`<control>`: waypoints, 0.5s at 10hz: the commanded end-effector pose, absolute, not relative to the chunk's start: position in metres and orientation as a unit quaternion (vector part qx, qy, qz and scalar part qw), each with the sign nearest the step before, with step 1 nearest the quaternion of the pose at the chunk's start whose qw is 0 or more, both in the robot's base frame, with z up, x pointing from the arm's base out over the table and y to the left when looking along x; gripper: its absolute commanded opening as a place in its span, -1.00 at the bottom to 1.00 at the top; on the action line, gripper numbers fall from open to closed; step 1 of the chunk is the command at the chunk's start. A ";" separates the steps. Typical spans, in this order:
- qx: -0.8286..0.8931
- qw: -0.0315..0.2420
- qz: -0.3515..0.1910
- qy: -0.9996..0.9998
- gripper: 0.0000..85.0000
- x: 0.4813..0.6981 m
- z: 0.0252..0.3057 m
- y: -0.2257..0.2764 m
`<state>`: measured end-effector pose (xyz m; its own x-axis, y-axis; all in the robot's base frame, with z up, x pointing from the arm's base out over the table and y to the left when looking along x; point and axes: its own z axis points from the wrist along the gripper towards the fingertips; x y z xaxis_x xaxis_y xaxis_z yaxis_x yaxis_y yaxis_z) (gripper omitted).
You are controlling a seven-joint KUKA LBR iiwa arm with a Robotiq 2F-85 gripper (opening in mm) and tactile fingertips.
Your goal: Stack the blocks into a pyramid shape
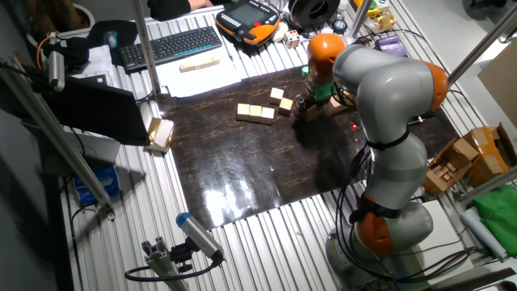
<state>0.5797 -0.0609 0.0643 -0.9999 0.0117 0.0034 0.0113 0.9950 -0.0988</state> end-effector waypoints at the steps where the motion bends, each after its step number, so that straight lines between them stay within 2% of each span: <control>1: -0.014 0.004 0.048 -0.999 0.62 0.580 0.068 -0.058; 5: -0.085 0.004 0.053 -0.995 0.68 0.588 0.091 -0.022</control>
